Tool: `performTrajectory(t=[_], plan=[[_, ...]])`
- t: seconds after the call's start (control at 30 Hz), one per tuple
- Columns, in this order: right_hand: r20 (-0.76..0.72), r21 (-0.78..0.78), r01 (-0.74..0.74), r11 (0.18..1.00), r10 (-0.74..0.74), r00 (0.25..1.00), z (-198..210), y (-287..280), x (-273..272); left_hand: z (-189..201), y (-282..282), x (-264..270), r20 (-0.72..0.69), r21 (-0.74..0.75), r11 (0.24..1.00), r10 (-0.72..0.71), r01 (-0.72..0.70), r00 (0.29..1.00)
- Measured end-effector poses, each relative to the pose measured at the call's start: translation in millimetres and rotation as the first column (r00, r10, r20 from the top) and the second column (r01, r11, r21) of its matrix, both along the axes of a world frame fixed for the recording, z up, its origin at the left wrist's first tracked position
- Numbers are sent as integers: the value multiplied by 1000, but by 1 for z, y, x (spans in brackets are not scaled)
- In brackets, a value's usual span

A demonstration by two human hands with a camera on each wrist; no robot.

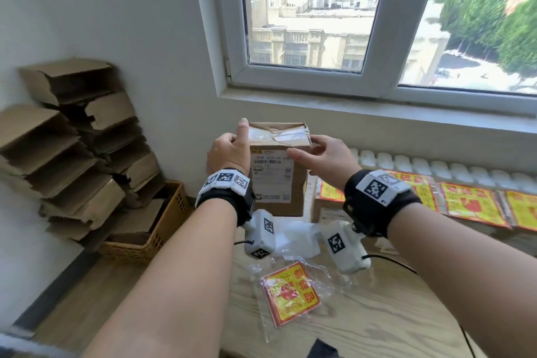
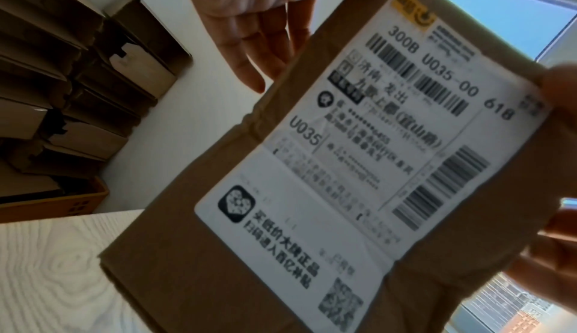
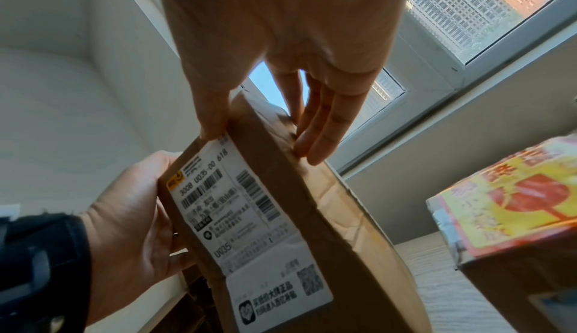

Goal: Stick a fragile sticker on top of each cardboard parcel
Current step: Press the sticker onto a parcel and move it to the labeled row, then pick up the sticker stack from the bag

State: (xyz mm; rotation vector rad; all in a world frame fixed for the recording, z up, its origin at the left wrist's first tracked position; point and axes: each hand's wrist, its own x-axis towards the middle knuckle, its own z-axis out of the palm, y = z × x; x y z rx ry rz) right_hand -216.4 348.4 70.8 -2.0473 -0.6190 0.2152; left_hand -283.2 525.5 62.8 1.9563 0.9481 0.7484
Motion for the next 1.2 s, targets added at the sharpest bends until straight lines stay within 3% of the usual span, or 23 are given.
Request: performTrajectory(t=[0.5, 0.87, 1.2], plan=[[-76, 91, 209, 974, -203, 976, 5, -158, -49, -6, -151, -40, 47, 114, 989, -101, 95, 994], [-130, 47, 404, 914, -395, 909, -26, -278, -41, -27, -271, -12, -26, 21, 950, -312, 313, 950], [-192, -60, 553, 831, -554, 810, -68, -367, -24, -65, -351, 23, -167, -162, 857, -513, 490, 842]])
